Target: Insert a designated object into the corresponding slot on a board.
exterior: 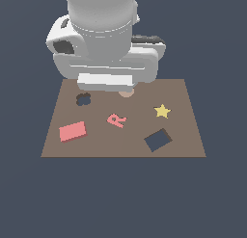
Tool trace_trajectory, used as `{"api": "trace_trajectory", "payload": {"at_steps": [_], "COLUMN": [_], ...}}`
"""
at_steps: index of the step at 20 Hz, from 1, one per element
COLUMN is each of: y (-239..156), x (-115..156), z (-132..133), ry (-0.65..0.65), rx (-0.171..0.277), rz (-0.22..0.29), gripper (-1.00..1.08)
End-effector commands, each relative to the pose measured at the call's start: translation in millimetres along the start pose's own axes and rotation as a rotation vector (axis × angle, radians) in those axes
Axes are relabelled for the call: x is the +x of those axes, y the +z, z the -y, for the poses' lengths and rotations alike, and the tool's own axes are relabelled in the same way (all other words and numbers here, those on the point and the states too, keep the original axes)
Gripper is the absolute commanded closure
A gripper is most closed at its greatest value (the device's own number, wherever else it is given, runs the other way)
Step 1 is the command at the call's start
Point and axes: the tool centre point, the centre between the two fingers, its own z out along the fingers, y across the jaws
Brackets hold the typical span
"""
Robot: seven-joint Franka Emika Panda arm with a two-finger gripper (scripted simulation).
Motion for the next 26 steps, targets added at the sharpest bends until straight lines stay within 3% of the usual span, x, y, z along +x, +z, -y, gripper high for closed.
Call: {"api": "trace_trajectory", "payload": {"at_steps": [1, 14, 26], "y": [0, 12, 45], "x": [0, 16, 57], "z": [0, -6, -37], "ry": [0.000, 0.134, 0.525], "rx": [0.000, 0.001, 0.005], "rz": [0.000, -0.001, -0.003], "gripper": [-0.92, -0.92, -0.92]}}
